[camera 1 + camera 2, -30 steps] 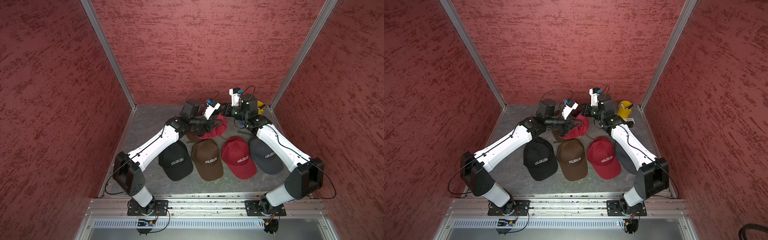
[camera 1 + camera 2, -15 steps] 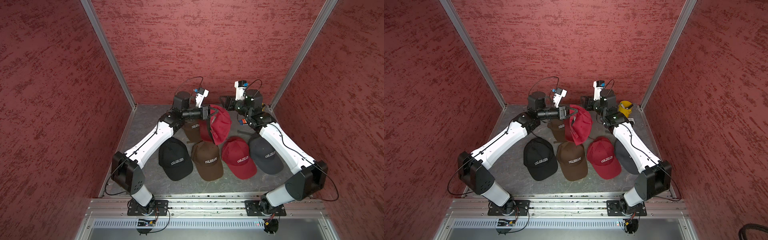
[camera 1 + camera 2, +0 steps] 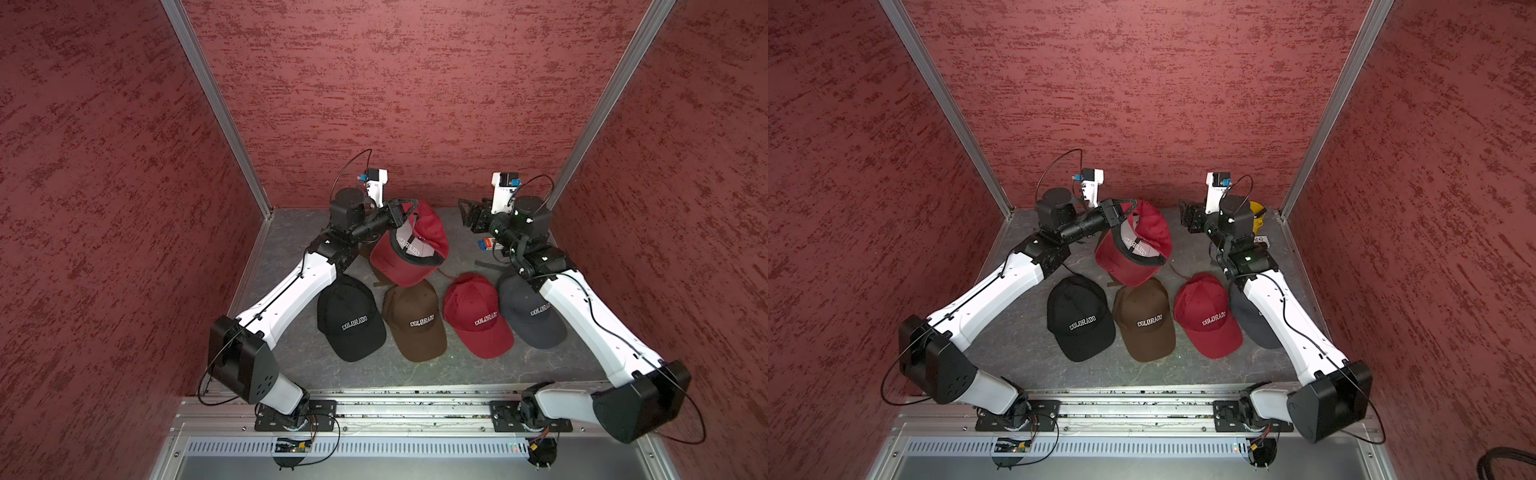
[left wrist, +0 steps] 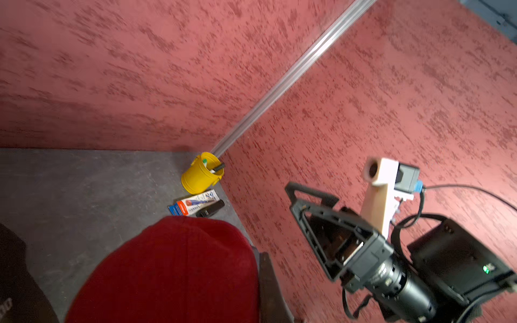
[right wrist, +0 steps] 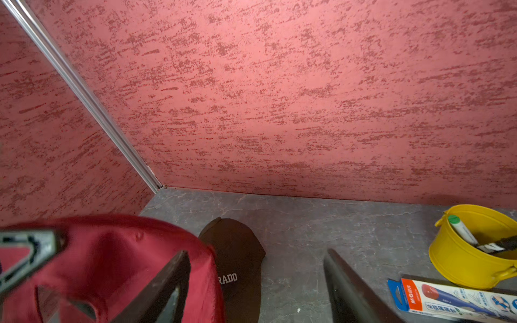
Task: Open the adjustable buckle of the baseball cap
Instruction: Pick up the baseball cap from the center of the board.
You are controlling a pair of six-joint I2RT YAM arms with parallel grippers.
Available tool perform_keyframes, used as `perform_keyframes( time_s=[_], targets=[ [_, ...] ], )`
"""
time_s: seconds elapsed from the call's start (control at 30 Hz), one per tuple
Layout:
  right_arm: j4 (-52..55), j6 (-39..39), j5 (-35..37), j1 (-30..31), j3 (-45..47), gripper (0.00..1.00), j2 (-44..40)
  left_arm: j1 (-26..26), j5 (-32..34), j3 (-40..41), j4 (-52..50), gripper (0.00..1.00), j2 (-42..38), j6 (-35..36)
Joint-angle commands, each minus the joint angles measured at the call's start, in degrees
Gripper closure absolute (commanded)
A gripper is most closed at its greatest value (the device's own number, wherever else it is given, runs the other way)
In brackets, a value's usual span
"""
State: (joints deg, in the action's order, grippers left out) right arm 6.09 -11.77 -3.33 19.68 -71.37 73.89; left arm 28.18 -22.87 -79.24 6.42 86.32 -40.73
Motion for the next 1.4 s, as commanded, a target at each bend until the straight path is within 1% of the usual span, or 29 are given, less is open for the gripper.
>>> perform_keyframes(
  time_s=[0.0, 0.1, 0.2, 0.33, 0.5, 0.57, 0.7, 0.77, 0.83, 0.93, 0.97, 1.13, 1.2, 1.23, 1.3, 1.37],
  targets=[
    [-6.41, 2.04, -4.09, 1.56, 5.26, 0.25, -3.36, 0.72, 8.08, 1.37, 5.80, 1.00, -2.43, -1.34],
    [-10.28, 3.69, -3.90, 4.65, 10.27, 0.25, -5.49, 1.30, 11.30, 2.43, 6.18, 1.00, -3.45, -1.89],
    [-13.65, 7.15, -2.00, 8.78, 13.17, 0.25, -6.05, 1.84, 14.12, 3.04, 6.42, 1.00, -4.13, -2.20],
    [-17.22, 12.27, 0.87, 13.54, 14.70, 0.25, -5.37, 2.26, 15.83, 2.85, 6.42, 1.00, -4.41, -1.86],
    [-21.56, 18.06, 2.63, 18.70, 15.26, 0.24, -2.54, 2.71, 16.78, 2.58, 6.29, 1.00, -4.50, -1.63],
    [-23.18, 19.33, 5.02, 20.13, 15.23, 0.24, -1.14, 3.00, 17.11, 2.52, 6.33, 1.00, -4.56, -1.55],
    [-23.52, 21.41, 6.74, 20.83, 14.40, 0.23, 1.44, 3.93, 17.43, 2.51, 6.64, 1.00, -5.18, -1.62],
    [-24.18, 21.76, 10.11, 20.88, 14.67, 0.25, 1.99, 4.69, 17.64, 2.59, 6.76, 1.00, -5.59, -1.77],
    [-24.36, 22.48, 13.24, 20.85, 14.82, 0.28, 2.31, 5.83, 17.91, 2.67, 6.91, 1.00, -5.87, -1.39],
    [-26.31, 22.85, 17.80, 20.91, 15.54, 0.43, 2.79, 7.14, 18.05, 3.17, 7.44, 1.00, -6.10, -1.68],
    [-26.55, 23.05, 18.80, 20.90, 15.48, 0.46, 3.20, 7.36, 18.04, 3.35, 7.71, 1.00, -6.16, -2.24],
    [-28.24, 23.36, 19.54, 20.88, 14.79, 0.45, 5.67, 7.85, 17.90, 3.66, 8.28, 1.00, -6.15, -3.39],
    [-28.73, 23.16, 19.33, 20.87, 14.34, 0.46, 6.31, 7.94, 18.03, 3.66, 8.31, 1.00, -6.19, -3.37],
    [-29.04, 23.04, 19.54, 20.88, 14.25, 0.48, 6.44, 7.94, 18.11, 3.74, 8.26, 1.00, -6.26, -3.37],
    [-30.00, 22.51, 21.35, 20.90, 14.57, 0.55, 6.44, 7.94, 18.30, 3.87, 8.20, 1.00, -6.50, -3.39],
    [-31.09, 22.08, 24.45, 20.92, 15.24, 0.66, 5.98, 7.94, 18.59, 4.25, 8.17, 1.00, -7.03, -3.34]
  ],
)
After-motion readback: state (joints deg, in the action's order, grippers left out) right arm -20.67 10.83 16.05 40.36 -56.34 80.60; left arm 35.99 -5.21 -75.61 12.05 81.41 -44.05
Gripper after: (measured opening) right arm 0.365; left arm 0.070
